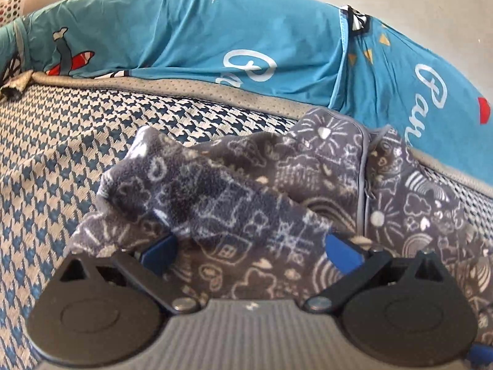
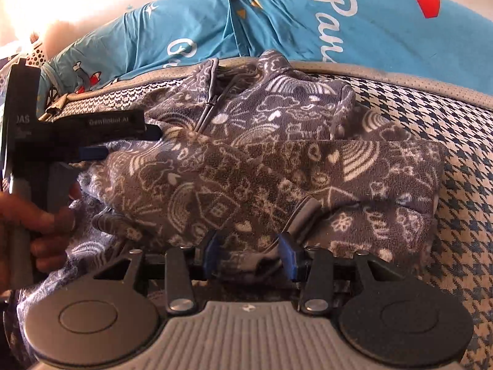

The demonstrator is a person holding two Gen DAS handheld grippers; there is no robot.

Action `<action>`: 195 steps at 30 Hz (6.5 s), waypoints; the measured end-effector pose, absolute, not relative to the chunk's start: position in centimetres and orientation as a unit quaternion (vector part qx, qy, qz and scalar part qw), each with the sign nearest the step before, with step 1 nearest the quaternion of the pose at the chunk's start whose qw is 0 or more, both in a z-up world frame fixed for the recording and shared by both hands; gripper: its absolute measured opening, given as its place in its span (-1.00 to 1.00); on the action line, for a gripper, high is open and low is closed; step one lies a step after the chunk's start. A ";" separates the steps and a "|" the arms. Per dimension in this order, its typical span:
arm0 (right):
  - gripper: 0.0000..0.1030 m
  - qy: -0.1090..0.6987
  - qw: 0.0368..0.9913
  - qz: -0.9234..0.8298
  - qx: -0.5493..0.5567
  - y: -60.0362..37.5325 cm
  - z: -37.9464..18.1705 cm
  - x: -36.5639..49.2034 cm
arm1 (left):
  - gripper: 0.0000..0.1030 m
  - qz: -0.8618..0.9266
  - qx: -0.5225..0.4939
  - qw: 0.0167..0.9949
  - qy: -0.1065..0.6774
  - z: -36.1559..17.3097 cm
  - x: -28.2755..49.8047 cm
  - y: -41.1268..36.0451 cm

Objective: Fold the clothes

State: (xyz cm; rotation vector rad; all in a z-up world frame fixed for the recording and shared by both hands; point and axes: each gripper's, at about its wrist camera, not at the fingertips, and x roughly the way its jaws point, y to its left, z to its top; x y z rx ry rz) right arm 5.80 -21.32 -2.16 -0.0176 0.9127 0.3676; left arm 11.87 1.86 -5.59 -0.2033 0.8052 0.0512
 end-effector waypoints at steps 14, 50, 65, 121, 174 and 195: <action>-0.17 0.442 0.880 0.174 -0.008 -21.6 -1.7 6.0 | 1.00 -0.027 -0.057 0.916 0.395 -3.7 9.1 -0.3; -0.06 0.412 0.893 0.176 0.029 -21.5 -0.6 5.2 | 1.00 -0.007 -0.096 0.917 0.387 -0.5 8.1 3.9; -0.06 0.381 0.910 0.104 0.130 -24.8 1.4 -0.6 | 1.00 -0.024 -0.092 0.909 0.406 -1.0 -2.1 6.2; -0.05 0.368 0.891 0.045 0.261 -29.2 0.2 -4.1 | 1.00 0.022 -0.060 0.898 0.436 -3.3 -7.8 7.1; -0.55 0.311 0.942 0.023 0.128 -22.7 -0.7 5.0 | 1.00 -0.012 -0.029 0.909 0.416 2.0 -1.1 9.6; -0.60 0.179 0.951 0.086 -0.236 -0.8 0.6 3.5 | 1.00 0.071 -0.149 0.905 0.391 2.9 -4.4 17.9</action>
